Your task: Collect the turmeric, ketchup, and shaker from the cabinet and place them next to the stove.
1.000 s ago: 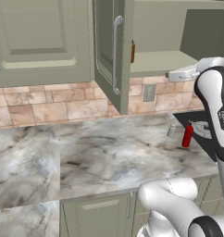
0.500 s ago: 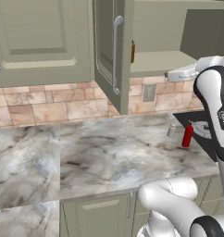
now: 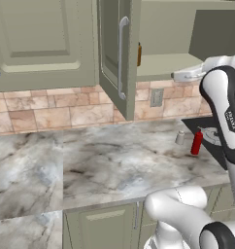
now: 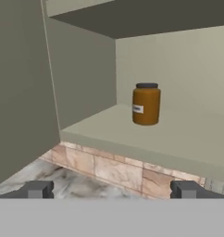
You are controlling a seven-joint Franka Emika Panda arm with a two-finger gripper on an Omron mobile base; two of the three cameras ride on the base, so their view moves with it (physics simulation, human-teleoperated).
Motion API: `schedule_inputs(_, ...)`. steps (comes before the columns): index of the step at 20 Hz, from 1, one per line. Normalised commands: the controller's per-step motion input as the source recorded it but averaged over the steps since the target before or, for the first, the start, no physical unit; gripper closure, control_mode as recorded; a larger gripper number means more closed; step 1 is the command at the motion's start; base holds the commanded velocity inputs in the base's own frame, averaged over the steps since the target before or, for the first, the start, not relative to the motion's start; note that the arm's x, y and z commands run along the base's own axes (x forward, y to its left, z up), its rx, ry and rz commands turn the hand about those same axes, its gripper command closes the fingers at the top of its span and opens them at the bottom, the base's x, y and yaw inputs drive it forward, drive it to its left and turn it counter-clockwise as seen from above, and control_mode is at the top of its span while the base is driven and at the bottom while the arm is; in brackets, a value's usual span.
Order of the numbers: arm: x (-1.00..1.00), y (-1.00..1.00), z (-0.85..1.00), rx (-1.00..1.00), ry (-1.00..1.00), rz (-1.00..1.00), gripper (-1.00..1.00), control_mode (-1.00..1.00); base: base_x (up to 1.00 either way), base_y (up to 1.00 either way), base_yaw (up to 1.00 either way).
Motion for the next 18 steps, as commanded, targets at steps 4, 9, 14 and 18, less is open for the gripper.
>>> schedule_inputs(4, 0.35, 0.00, 0.29, 0.00, 0.00, 0.00, -1.00, -1.00, 0.00, 0.00, 0.00)
schedule_inputs(9, 0.33, 0.00, 0.27, 0.00, 0.00, 0.00, -1.00, -1.00, 0.00, 0.00, 0.00)
schedule_inputs(14, 0.47, 0.00, 0.20, 0.00, 0.00, 0.00, -1.00, -1.00, 0.00, 0.00, 0.00)
schedule_inputs(18, 0.48, 0.00, 0.20, 0.00, 0.00, 0.00, -1.00, -1.00, 0.00, 0.00, 0.00)
